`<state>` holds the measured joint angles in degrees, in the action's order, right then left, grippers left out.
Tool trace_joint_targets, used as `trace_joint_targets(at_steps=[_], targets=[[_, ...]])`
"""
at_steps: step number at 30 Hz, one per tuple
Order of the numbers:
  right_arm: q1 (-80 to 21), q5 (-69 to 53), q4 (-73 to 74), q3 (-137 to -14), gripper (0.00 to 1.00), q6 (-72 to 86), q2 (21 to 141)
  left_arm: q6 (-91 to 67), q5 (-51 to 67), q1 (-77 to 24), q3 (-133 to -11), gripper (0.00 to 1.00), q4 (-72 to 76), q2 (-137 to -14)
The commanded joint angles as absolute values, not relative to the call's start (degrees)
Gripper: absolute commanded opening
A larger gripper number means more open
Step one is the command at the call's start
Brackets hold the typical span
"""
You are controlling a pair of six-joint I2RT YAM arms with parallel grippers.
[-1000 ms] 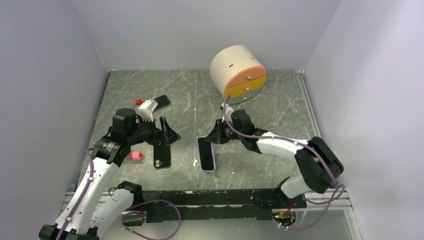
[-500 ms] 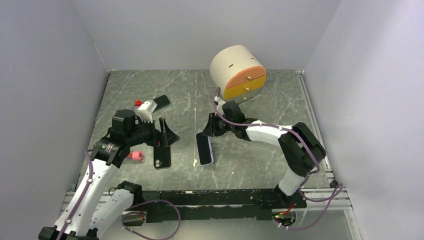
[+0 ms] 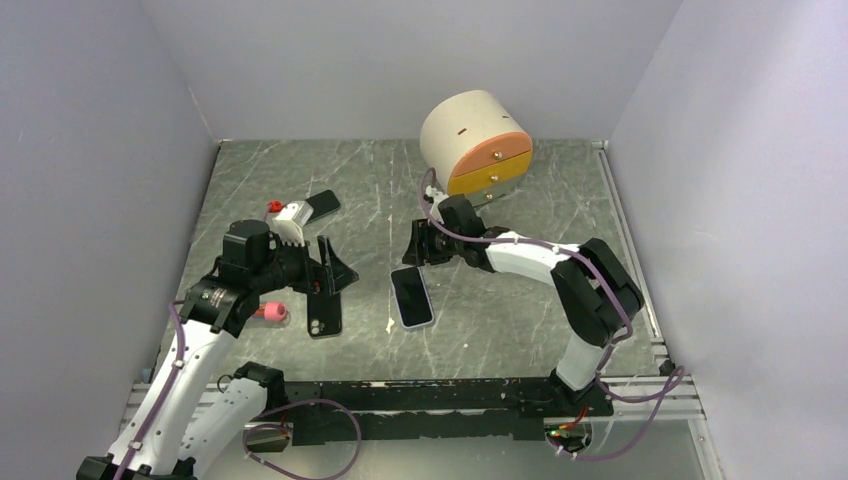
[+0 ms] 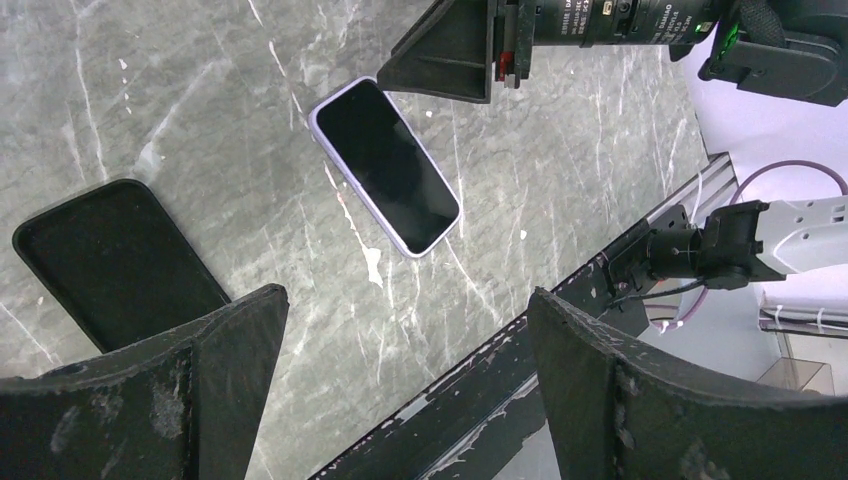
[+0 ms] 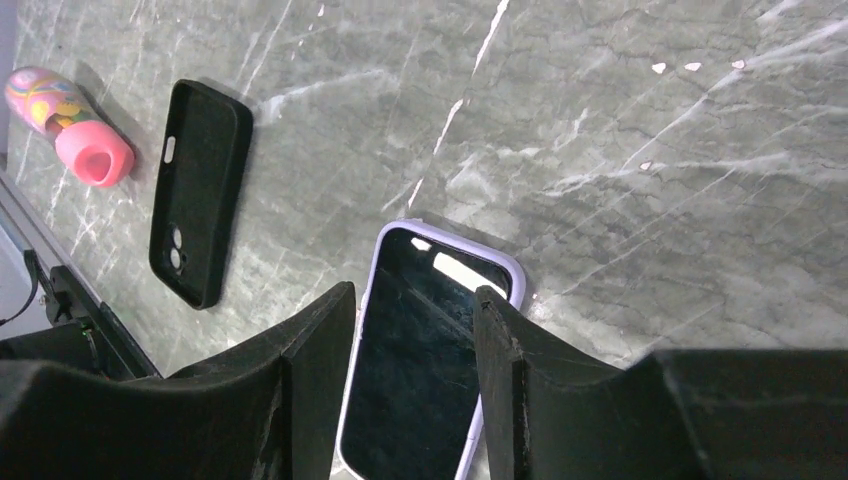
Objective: Put the phone into the phone case
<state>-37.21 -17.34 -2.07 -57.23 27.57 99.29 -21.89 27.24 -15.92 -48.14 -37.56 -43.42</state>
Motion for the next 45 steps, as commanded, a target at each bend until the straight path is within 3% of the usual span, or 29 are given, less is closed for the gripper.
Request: trace_joint_targets(at_steps=[1,3,8,11,23,39,45], targets=[[-37.4,-15.4,-0.3,-59.5,0.50,27.5,95.6,-20.9,26.9,-15.9,-49.9,0.94,-36.4,-42.5],[-37.8,-15.1,-0.3,-58.9,0.50,28.2,94.5,-20.9,26.7,-15.9,-49.9,0.94,-36.5,-42.4],[-39.5,-16.9,-1.6,-55.5,0.28,30.5,93.1,-20.8,25.7,-15.9,-50.0,0.94,-36.7,-42.0],[-41.0,-18.1,-5.0,-53.9,0.21,32.5,93.5,-20.8,25.0,-15.9,-50.1,0.94,-36.9,-42.0],[-45.6,-18.3,-9.4,-53.2,0.11,35.1,101.5,-20.8,22.6,-15.9,-50.4,0.94,-37.8,-42.5],[-45.7,-14.0,-7.4,-50.9,0.06,33.9,100.3,-22.7,16.7,-15.9,-51.2,0.94,-39.7,-45.3],[-45.7,-15.1,-6.8,-52.1,0.19,33.2,93.0,-27.4,4.2,-15.9,-52.2,0.95,-44.2,-49.4]])
